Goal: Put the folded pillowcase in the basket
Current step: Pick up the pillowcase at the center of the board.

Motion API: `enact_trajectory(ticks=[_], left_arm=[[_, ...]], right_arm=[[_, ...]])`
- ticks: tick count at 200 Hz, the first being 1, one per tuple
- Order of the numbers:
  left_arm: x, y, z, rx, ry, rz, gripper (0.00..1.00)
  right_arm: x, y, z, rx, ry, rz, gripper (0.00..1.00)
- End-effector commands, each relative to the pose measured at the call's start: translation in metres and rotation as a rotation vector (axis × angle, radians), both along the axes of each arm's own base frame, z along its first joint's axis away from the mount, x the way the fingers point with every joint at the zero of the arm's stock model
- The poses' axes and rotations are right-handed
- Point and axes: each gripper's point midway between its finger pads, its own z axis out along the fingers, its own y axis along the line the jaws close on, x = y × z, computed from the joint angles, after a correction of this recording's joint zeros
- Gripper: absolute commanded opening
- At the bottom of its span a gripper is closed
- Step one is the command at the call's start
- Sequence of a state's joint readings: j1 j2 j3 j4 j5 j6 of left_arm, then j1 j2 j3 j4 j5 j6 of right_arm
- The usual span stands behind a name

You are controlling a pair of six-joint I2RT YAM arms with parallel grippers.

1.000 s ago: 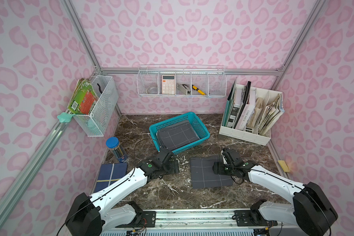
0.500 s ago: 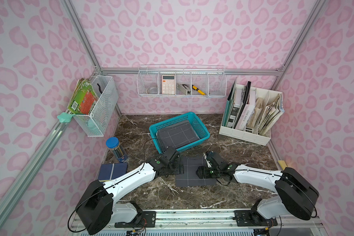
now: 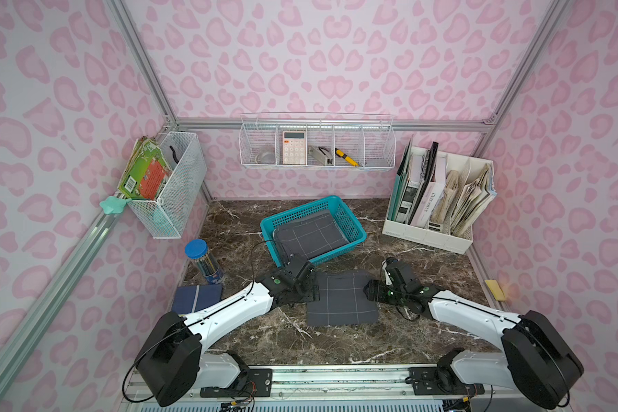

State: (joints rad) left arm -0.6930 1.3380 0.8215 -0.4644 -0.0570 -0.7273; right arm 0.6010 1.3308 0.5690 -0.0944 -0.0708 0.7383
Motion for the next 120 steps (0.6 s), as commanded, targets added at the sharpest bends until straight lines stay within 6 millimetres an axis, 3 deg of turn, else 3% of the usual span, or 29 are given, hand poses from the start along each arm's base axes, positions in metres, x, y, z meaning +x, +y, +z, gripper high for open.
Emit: enact_trajectory(ticks=[1, 70, 120], left_arm=[[0.0, -0.001, -0.005, -0.002, 0.01, 0.005, 0.83], [-0.006, -0.002, -0.03, 0.019, 0.073, -0.008, 0.86], [-0.007, -0.01, -0.046, -0.011, 0.102, -0.009, 0.75]], right_arm=[[0.004, 0.007, -0.004, 0.015, 0.003, 0.016, 0.85], [0.003, 0.008, -0.02, -0.03, 0.016, 0.002, 0.76], [-0.003, 0.007, -0.026, -0.052, 0.016, -0.009, 0.65]])
